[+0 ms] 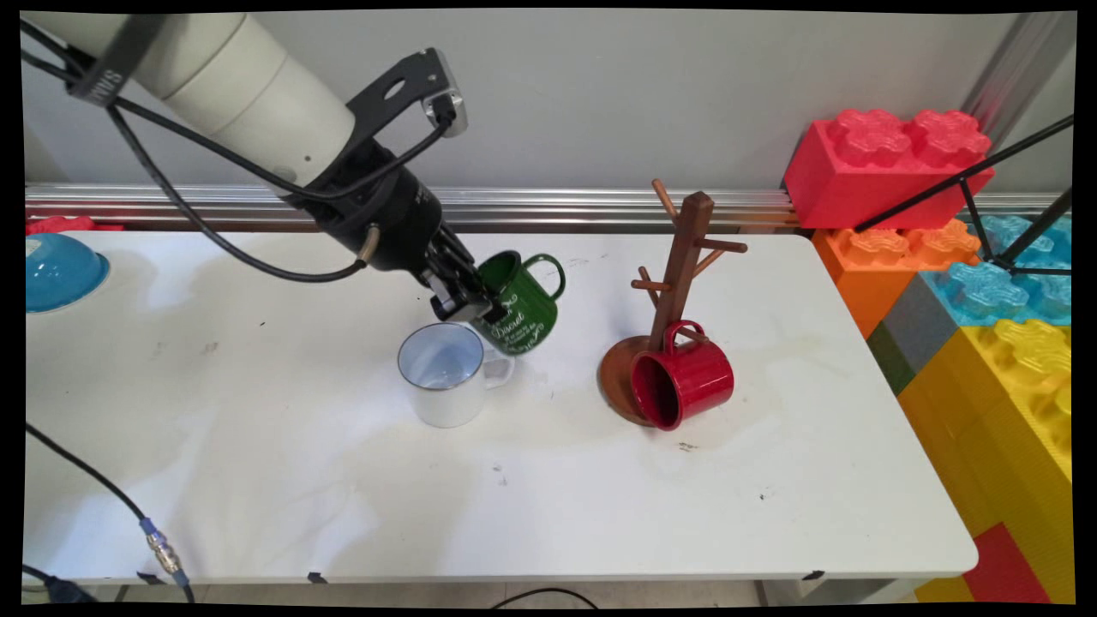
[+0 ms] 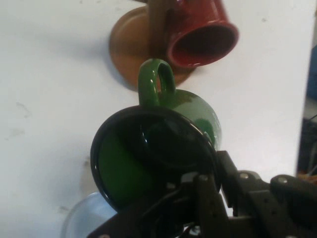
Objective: Place the picked object on the table
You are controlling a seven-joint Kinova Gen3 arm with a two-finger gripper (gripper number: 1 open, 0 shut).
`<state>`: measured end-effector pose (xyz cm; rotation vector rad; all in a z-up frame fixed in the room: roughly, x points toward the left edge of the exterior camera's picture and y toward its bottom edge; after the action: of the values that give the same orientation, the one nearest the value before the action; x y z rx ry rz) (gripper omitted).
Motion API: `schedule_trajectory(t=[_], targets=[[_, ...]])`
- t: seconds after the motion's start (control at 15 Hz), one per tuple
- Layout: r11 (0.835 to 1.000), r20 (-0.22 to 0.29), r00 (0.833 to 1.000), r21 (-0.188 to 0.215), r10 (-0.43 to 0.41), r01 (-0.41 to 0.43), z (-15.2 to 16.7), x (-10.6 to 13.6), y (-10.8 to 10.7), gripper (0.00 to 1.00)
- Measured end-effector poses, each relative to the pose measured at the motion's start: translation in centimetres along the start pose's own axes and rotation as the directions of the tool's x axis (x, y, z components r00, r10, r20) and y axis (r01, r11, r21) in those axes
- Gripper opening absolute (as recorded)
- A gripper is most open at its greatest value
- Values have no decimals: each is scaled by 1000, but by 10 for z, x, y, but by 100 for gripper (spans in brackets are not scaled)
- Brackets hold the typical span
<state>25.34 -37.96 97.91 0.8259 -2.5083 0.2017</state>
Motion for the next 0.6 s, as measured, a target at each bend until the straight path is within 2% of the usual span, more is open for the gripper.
schedule_trajectory(t=[0.33, 0.6], targets=[[991, 33, 995, 90, 94, -96, 15, 5, -24, 0], [973, 63, 985, 153, 162, -170, 31, 10, -43, 0]])
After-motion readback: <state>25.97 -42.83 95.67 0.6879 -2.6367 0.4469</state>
